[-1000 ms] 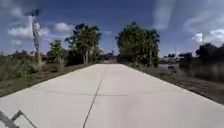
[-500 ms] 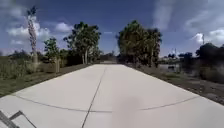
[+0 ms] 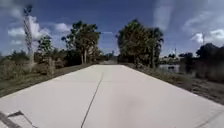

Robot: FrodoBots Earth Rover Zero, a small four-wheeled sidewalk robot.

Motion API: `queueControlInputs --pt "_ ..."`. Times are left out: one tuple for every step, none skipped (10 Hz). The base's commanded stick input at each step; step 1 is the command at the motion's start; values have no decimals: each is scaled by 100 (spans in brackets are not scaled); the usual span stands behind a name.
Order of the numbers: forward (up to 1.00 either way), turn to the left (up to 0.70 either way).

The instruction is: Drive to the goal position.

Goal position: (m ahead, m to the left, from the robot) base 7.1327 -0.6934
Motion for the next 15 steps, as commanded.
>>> queueControlInputs --pt "85 0" --pt "85 0" --pt "85 0" --pt "85 0" --pt "85 0" --pt "85 0" --pt "85 0" --pt "85 0" --pt "85 0" --pt "85 0" --pt "85 0" --pt "85 0" --pt "85 0" --pt "85 0" --pt "85 0"
